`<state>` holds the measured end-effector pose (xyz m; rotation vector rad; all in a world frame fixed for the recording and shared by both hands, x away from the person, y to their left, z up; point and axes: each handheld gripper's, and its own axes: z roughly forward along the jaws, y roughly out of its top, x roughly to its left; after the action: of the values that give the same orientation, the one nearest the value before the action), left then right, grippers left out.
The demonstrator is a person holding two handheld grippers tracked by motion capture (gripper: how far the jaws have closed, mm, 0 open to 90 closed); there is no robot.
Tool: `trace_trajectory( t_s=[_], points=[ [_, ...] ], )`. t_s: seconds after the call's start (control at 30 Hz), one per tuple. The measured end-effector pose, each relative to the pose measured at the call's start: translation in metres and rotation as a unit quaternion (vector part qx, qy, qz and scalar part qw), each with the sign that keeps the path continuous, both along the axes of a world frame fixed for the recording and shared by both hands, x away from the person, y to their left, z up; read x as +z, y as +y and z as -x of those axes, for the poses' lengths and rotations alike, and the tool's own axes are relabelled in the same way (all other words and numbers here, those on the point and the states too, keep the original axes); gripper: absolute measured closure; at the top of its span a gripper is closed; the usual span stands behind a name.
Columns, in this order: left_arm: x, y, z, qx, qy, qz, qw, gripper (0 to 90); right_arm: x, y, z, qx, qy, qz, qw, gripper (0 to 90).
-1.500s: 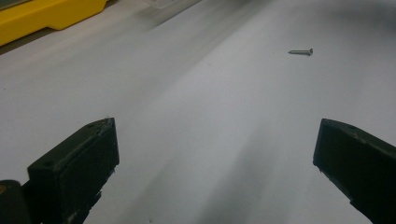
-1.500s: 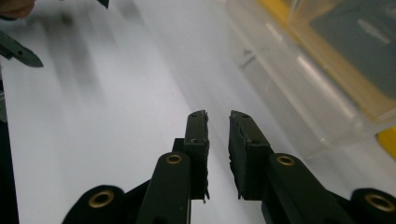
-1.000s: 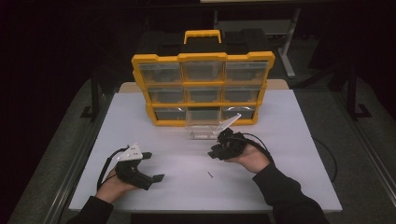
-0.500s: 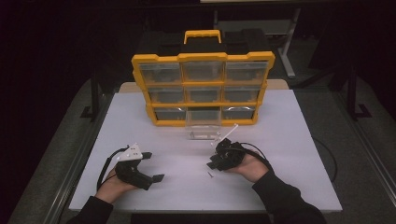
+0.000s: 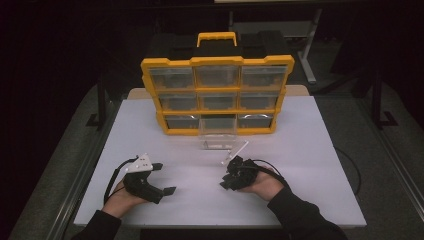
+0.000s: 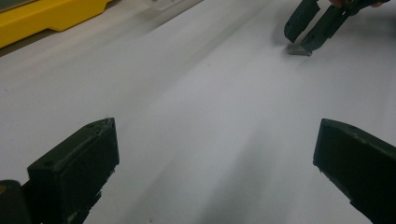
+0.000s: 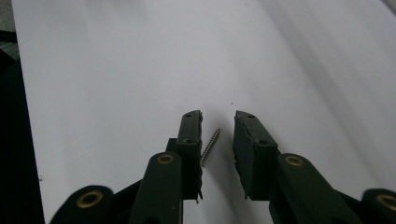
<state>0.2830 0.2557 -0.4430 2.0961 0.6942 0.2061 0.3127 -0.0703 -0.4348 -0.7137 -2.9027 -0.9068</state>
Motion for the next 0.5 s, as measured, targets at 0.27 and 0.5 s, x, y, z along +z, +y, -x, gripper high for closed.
trace_trajectory(
  t_s=[0.27, 0.5],
  points=[
    [0.0003, -0.0004, 0.0001, 0.000, -0.001, -0.001, 1.0000, 0.0, -0.0037, 0.0015, 0.0009, 0.006, -0.002, 0.013, 0.9999, 79.4],
    [0.0016, -0.0031, -0.0004, 0.000, -0.002, -0.001, 1.0000, 0.0, -0.0048, -0.0004, 0.0016, 0.002, -0.006, 0.014, 0.9999, 84.8]
  ],
)
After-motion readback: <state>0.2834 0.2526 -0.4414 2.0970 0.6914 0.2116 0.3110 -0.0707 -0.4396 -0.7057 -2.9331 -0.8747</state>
